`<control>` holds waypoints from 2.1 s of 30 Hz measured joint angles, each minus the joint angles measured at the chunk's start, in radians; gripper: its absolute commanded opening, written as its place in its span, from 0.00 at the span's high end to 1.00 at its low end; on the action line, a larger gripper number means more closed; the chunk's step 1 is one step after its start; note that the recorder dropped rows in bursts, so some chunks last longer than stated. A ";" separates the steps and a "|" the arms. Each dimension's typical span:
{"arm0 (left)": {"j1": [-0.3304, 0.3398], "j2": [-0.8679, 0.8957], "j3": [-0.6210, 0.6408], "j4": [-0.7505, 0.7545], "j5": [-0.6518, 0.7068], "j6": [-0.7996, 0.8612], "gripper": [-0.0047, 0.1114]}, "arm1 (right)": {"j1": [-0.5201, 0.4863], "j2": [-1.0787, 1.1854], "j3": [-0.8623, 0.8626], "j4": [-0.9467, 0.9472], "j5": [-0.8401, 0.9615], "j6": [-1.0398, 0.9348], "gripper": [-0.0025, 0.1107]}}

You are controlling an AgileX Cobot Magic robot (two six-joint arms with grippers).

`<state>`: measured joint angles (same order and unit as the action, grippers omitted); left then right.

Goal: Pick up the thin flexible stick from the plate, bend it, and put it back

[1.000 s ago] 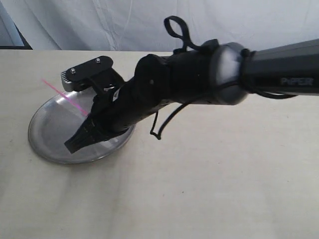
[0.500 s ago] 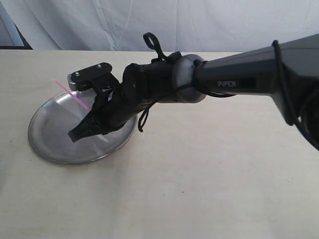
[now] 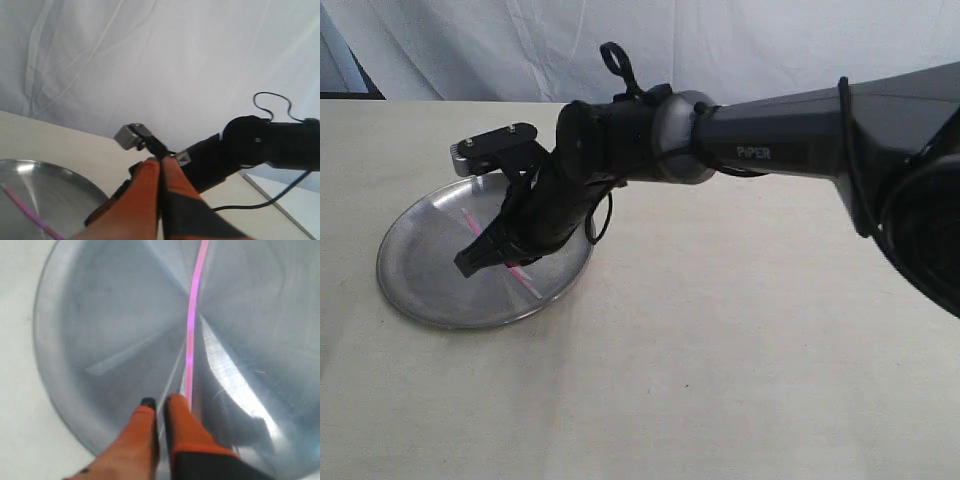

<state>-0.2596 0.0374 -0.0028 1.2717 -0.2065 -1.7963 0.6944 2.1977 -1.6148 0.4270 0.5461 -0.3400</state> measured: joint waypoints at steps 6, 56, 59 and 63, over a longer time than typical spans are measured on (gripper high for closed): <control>0.000 0.000 0.000 0.160 0.226 0.000 0.96 | -0.002 -0.243 0.035 -0.047 0.127 -0.002 0.98; 0.000 0.000 0.000 0.233 0.320 0.052 0.96 | -0.015 -1.471 1.112 -0.218 -0.423 0.059 0.98; 0.000 0.000 0.000 0.233 0.320 0.052 0.96 | -0.072 -1.585 1.288 -0.154 -0.515 0.075 0.98; 0.000 0.000 0.000 0.233 0.320 0.052 0.96 | -0.202 -1.707 1.435 -0.045 -0.546 0.086 0.98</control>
<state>-0.2596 0.0374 -0.0028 1.5045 0.1135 -1.7446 0.4925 0.4904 -0.1802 0.3824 0.0000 -0.2541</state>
